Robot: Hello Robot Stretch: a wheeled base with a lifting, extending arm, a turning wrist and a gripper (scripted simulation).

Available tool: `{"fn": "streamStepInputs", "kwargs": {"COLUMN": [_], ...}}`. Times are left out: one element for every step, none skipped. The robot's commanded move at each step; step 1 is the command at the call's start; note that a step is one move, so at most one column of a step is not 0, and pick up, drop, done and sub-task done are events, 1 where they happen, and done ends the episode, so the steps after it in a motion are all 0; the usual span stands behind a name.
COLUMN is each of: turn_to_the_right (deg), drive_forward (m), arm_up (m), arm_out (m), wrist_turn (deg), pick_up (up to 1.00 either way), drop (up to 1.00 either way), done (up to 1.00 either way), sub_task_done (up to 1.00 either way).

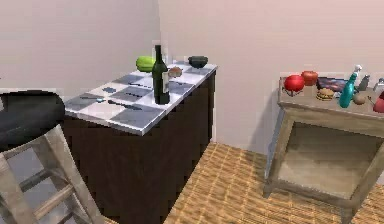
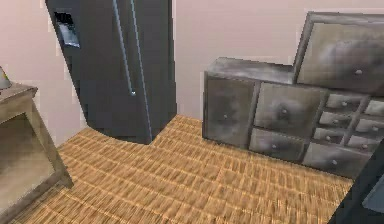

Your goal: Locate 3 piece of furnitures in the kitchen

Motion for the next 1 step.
{"fn": "streamStepInputs", "kwargs": {"turn_to_the_right": [21.0], "drive_forward": [0.00], "arm_up": [0.00], "arm_out": [0.00], "wrist_turn": [0.0], "pick_up": [0.00], "drop": [0.00], "done": [0.00], "sub_task_done": [0.00]}}
